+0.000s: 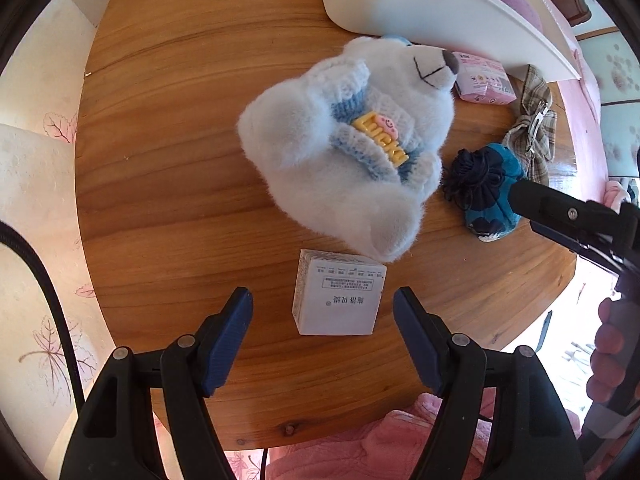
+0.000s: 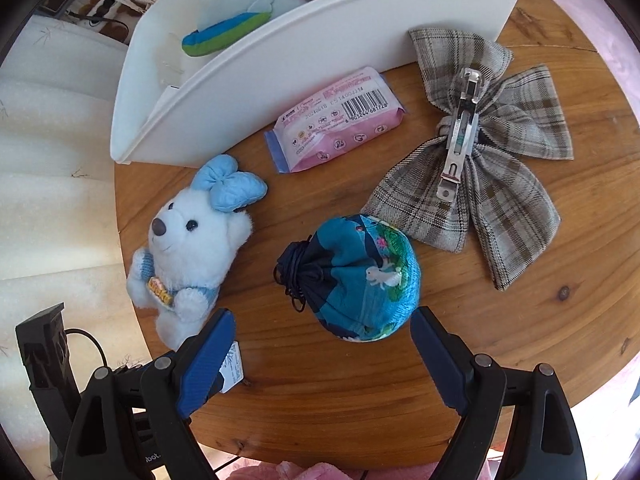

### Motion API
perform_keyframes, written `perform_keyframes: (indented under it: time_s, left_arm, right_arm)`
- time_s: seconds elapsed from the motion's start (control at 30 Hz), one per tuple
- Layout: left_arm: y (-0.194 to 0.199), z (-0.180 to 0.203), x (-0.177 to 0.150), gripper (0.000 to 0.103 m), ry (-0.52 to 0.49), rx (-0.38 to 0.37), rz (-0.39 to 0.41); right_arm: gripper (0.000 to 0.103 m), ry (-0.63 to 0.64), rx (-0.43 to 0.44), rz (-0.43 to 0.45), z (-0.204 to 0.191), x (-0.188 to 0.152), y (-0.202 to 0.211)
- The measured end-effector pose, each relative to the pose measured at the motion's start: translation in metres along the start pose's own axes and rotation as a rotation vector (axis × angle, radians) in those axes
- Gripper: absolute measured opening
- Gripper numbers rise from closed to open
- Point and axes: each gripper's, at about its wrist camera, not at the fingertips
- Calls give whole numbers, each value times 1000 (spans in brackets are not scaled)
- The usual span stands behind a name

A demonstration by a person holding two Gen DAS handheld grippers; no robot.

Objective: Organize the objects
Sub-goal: 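Grasp the small white box with the left gripper while the right grasps the blue pouch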

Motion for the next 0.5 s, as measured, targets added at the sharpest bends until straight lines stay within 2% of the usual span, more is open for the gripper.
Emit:
perform_keyframes:
  time_s: [0.5]
  left_arm:
    - [-6,-3,-4,75,24,15,-39]
  right_arm:
    - [90,30,-47,-60,-6,23,-16]
Point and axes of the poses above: each gripper's, at about its wrist camera, not at the fingertips, and y roughly against the way its jaws point, z to its right, x to its top, and after that the axes turned 10 degrees about -x, right-handed
